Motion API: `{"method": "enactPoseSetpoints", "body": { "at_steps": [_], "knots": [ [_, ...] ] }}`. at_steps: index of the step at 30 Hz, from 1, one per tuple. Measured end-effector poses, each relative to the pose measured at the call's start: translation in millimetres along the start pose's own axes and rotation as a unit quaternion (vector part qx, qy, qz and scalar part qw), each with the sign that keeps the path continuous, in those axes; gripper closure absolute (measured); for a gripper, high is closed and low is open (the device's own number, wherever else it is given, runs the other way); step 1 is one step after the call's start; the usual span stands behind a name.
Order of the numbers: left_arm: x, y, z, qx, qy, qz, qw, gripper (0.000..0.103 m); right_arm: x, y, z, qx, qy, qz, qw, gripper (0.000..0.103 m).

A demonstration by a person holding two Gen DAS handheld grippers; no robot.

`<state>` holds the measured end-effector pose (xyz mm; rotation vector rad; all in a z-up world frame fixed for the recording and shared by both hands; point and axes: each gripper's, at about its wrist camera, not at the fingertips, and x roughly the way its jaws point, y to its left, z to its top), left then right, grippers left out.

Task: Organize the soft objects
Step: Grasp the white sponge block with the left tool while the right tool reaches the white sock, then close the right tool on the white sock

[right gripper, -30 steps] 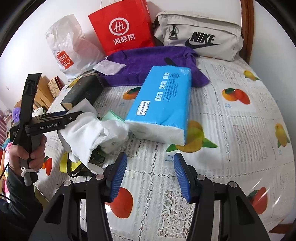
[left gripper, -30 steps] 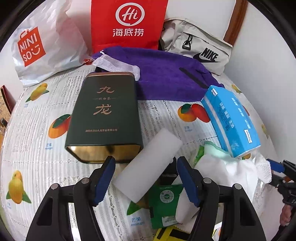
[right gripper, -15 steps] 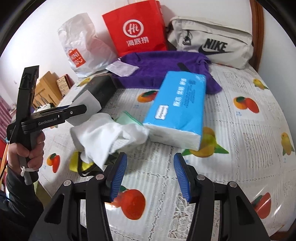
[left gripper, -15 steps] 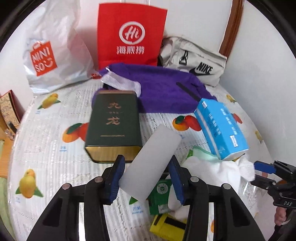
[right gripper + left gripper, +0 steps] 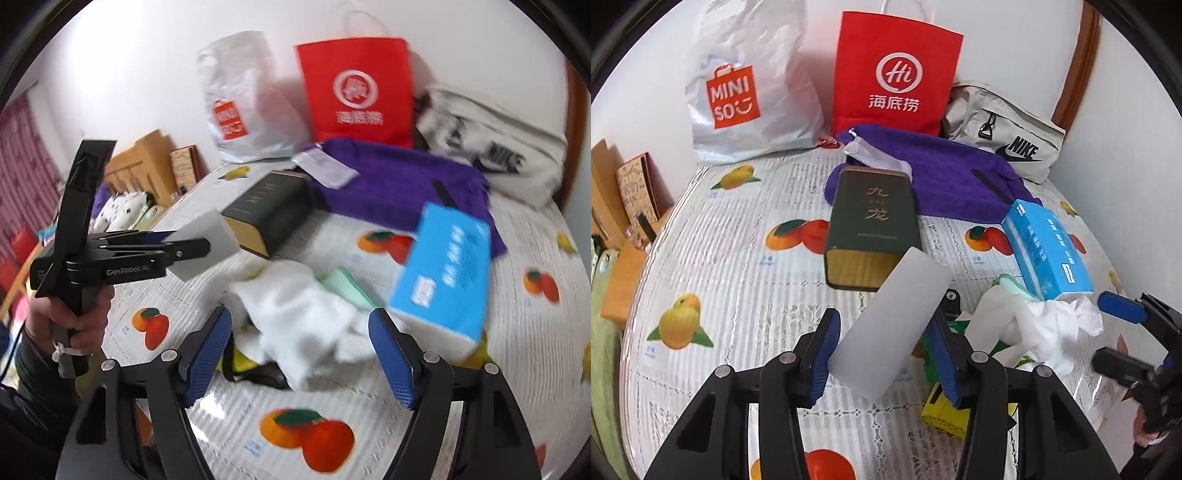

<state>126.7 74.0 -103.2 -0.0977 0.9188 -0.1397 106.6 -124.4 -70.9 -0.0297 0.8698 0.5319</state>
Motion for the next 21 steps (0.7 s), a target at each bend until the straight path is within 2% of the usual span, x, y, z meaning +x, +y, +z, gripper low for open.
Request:
{"method": "enactPoseSetpoints", "body": {
  "at_steps": [5,7,8,10,11,12,14,17,21],
  "knots": [
    [1.5,6.0,-7.2,-0.003,0.008,0.003,1.0000,0.057,34.2,16.4,4.3,-0.033,0.024,0.010,0.999,0.027],
    [1.1,9.2,-10.5,-0.002,0.012,0.007,0.9999,0.057,50.0,19.9,4.6,-0.040,0.047,-0.003,0.998,0.030],
    [0.6,10.4,-11.5,-0.002,0.012,0.009,0.9999,0.057,55.6,22.0,4.2,-0.047,0.054,-0.009,0.997,0.039],
    [0.7,13.0,-14.1,-0.006,0.013,0.007,0.9999,0.057,65.1,25.9,3.1,-0.068,0.066,-0.017,0.995,0.063],
    [1.1,14.1,-14.9,-0.009,0.013,0.007,0.9998,0.057,67.9,27.7,3.1,-0.075,0.069,-0.016,0.995,0.086],
    [1.4,15.1,-15.2,-0.011,0.014,0.006,0.9998,0.057,69.3,28.9,3.5,-0.077,0.071,-0.010,0.994,0.094],
    [2.2,17.1,-16.2,-0.017,0.014,0.006,0.9997,0.057,67.1,29.9,5.9,-0.071,0.067,0.004,0.995,0.094],
    [1.6,20.9,-16.0,-0.025,0.012,0.007,0.9996,0.057,46.5,31.7,11.7,-0.056,0.035,0.042,0.997,0.094],
    [-1.1,24.2,-15.6,-0.032,0.007,0.004,0.9995,0.057,24.9,25.9,19.8,-0.028,0.008,0.058,0.998,0.094]
  ]
}}
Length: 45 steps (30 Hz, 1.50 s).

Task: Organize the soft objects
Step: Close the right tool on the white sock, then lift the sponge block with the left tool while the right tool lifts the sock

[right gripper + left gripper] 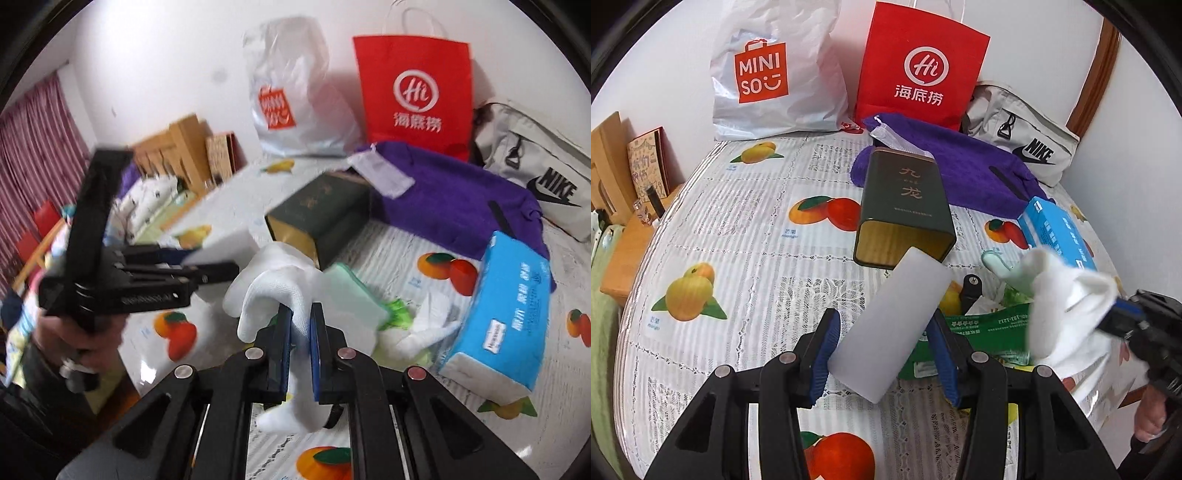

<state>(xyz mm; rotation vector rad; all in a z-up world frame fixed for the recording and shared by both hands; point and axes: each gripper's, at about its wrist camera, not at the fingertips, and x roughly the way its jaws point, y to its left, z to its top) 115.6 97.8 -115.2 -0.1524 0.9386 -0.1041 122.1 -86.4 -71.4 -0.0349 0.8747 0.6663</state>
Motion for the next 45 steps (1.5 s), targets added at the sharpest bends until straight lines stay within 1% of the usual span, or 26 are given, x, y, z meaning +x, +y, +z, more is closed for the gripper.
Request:
{"method": "enactPoseSetpoints", "body": {
  "at_steps": [3,6,9,12,14,16,19,21,22,23,24,25,27,30,33,37,40,45],
  "knots": [
    [-0.6,0.6,-0.3,-0.004,0.000,0.001,1.0000,0.057,-15.6,-9.9,2.0,0.036,-0.020,0.016,0.999,0.094],
    [-1.3,0.7,-1.1,-0.006,0.001,0.001,1.0000,0.057,-29.3,-16.2,0.6,0.052,-0.037,0.006,0.998,0.094],
    [-5.6,-0.5,-2.6,-0.008,-0.004,-0.003,1.0000,0.057,-39.5,-20.6,-3.9,0.063,-0.042,0.008,0.997,0.094],
    [-8.4,-3.9,-2.7,-0.006,-0.009,-0.007,0.9999,0.057,-53.2,-25.9,-11.0,0.073,-0.051,-0.006,0.996,0.094],
    [-7.8,-7.5,-3.3,-0.005,-0.007,-0.007,0.9999,0.057,-59.8,-33.5,-15.5,0.089,-0.055,-0.003,0.995,0.094],
    [-7.8,-14.2,-5.4,-0.003,-0.008,-0.028,0.9996,0.057,-63.1,-41.0,-22.3,0.109,-0.055,0.000,0.992,0.094],
    [-0.6,-27.8,-11.3,0.004,0.003,-0.050,0.9988,0.057,-61.1,-42.7,-32.5,0.112,-0.044,-0.010,0.993,0.094],
    [10.0,-40.3,-16.1,0.009,0.018,-0.069,0.9974,0.057,-62.9,-43.0,-39.9,0.117,-0.042,-0.003,0.992,0.094],
    [13.7,-45.3,-17.8,0.011,0.023,-0.073,0.9970,0.057,-64.1,-42.7,-43.7,0.122,-0.042,0.006,0.992,0.094],
    [17.4,-49.9,-19.7,0.015,0.026,-0.069,0.9972,0.057,-65.6,-43.0,-46.3,0.124,-0.042,0.009,0.991,0.094],
    [21.1,-53.6,-20.9,0.019,0.025,-0.056,0.9979,0.057,-67.2,-43.0,-49.3,0.126,-0.043,0.009,0.991,0.094],
    [23.5,-55.1,-21.2,0.021,0.027,-0.050,0.9981,0.057,-69.2,-43.5,-52.2,0.127,-0.045,0.004,0.991,0.094],
    [28.8,-54.8,-22.0,0.019,0.039,-0.050,0.9978,0.057,-73.5,-46.4,-57.8,0.130,-0.046,-0.009,0.990,0.094],
    [30.0,-53.0,-23.3,0.020,0.040,-0.047,0.9979,0.057,-81.6,-56.5,-67.5,0.148,-0.050,-0.019,0.988,0.094],
    [30.6,-54.6,-23.7,0.025,0.043,-0.040,0.9980,0.057,-89.0,-65.2,-74.8,0.156,-0.056,-0.042,0.985,0.094],
    [24.9,-48.7,-22.7,0.015,0.035,-0.042,0.9984,0.057,-94.6,-80.0,-86.0,0.171,-0.054,-0.057,0.982,0.094],
    [19.8,-40.3,-21.0,0.012,0.029,-0.024,0.9992,0.060,-93.5,-86.1,-92.6,0.172,-0.047,-0.066,0.982,0.094],
    [13.0,-25.8,-20.4,0.002,0.018,-0.006,0.9998,0.063,-89.4,-92.8,-100.4,0.179,-0.041,-0.072,0.980,0.094]
  ]
}}
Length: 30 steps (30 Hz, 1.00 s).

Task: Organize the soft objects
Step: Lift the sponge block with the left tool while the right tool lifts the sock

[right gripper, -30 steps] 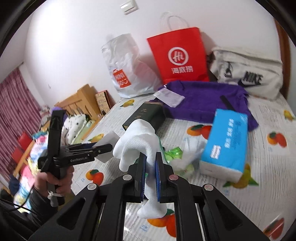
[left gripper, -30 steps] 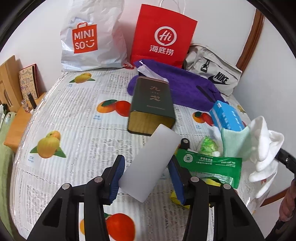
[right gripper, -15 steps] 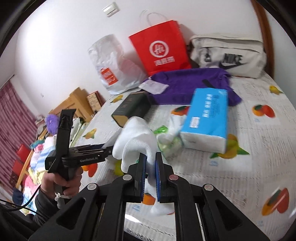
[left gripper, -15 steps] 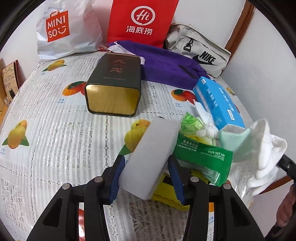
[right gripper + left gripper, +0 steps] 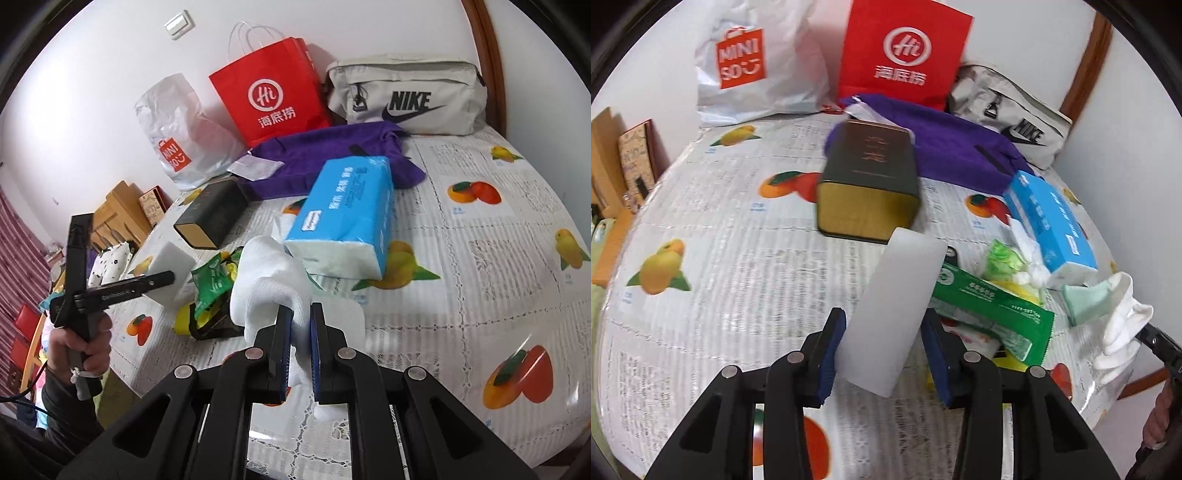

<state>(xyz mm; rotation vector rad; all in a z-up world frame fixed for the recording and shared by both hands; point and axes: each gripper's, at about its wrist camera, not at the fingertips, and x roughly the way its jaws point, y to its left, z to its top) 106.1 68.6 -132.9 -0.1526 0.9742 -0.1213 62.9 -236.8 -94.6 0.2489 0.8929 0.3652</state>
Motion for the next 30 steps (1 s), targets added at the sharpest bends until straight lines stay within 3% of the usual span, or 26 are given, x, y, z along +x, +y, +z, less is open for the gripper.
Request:
{"method": "enactPoseSetpoints", "body": {
  "at_steps": [4,13,16,18,20,24,30],
  "knots": [
    [1.3,11.1,-5.0,-0.003,0.001,0.032,0.9995,0.063,8.1,-0.3,-4.9,-0.007,0.010,-0.008,1.000,0.094],
    [8.8,7.4,-10.7,0.022,0.003,0.053,0.9983,0.062,35.3,1.3,-18.4,-0.032,0.045,-0.041,0.998,0.089],
    [9.8,9.1,-11.1,0.019,0.006,0.044,0.9988,0.061,33.7,5.1,-18.6,-0.047,0.043,-0.050,0.997,0.074],
    [14.0,11.1,-12.1,0.014,0.014,0.040,0.9990,0.061,30.8,6.1,-17.6,-0.051,0.036,-0.045,0.997,0.049],
    [19.6,12.5,-14.1,0.011,0.022,0.042,0.9988,0.061,30.3,6.4,-16.0,-0.052,0.027,-0.044,0.997,0.042],
    [19.9,12.0,-15.3,0.012,0.014,0.034,0.9992,0.061,44.3,4.8,-10.6,-0.047,0.030,-0.048,0.997,0.034],
    [19.9,14.0,-12.4,0.010,0.004,0.033,0.9994,0.061,69.6,3.7,-6.1,-0.041,0.035,-0.053,0.997,0.031]
  ]
}}
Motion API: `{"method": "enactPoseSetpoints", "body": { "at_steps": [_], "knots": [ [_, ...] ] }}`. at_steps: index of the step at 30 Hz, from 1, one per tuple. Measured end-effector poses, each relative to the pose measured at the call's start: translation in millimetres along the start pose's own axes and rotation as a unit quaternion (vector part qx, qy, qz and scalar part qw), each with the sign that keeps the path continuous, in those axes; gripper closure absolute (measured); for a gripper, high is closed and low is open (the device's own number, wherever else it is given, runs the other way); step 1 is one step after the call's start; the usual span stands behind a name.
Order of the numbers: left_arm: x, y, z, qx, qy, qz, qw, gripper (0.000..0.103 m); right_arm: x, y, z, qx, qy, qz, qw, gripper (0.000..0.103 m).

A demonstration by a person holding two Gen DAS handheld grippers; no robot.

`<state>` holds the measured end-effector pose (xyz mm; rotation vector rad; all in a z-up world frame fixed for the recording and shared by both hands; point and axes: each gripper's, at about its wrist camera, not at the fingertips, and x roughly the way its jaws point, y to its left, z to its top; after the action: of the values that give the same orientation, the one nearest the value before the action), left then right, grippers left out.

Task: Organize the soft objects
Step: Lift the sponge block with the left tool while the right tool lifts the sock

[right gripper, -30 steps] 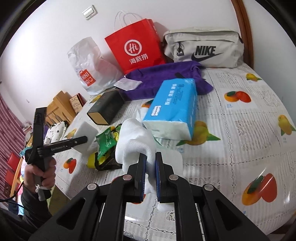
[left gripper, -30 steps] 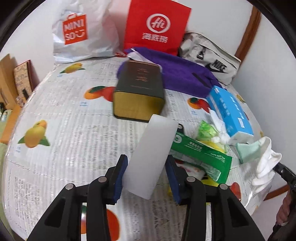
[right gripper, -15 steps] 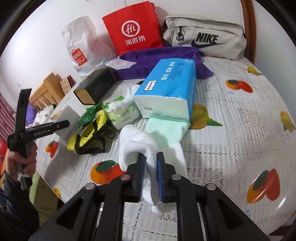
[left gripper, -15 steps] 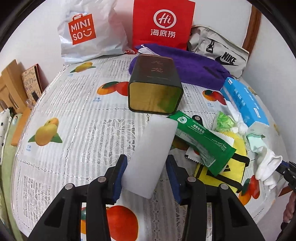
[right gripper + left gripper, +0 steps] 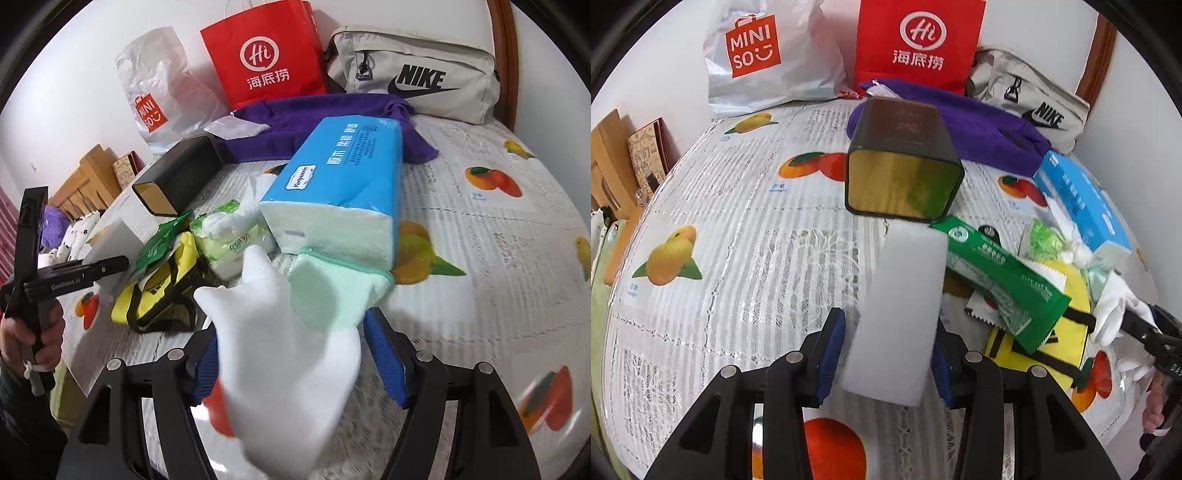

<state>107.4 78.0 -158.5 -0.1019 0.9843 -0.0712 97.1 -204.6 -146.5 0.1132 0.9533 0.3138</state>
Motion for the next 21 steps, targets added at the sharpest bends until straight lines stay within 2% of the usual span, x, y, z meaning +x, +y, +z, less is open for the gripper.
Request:
{"method": "enactPoseSetpoints", "body": {
  "at_steps": [2,4,6,9,12,21],
  "knots": [
    [0.9,1.9,2.0,-0.004,0.000,-0.011,0.9999,0.063,4.2,1.6,2.3,-0.001,-0.003,-0.003,1.000,0.031],
    [3.2,1.3,3.5,-0.002,0.006,-0.017,0.9998,0.073,8.8,3.0,3.9,-0.003,0.001,-0.007,1.000,0.038],
    [3.8,-0.2,4.2,0.001,0.005,-0.019,0.9998,0.073,13.0,4.9,4.0,-0.012,0.010,-0.007,1.000,0.073],
    [2.2,-1.8,5.1,0.002,0.005,-0.020,0.9998,0.073,14.0,5.3,1.9,-0.024,0.016,-0.011,1.000,0.083],
    [-2.0,-2.0,6.1,-0.001,0.001,-0.021,0.9998,0.073,9.3,5.0,0.9,-0.023,0.020,-0.004,1.000,0.086],
    [-16.6,1.4,14.2,-0.015,-0.007,-0.017,0.9997,0.073,-18.4,9.6,5.1,-0.026,0.012,-0.008,1.000,0.087]
  ]
}}
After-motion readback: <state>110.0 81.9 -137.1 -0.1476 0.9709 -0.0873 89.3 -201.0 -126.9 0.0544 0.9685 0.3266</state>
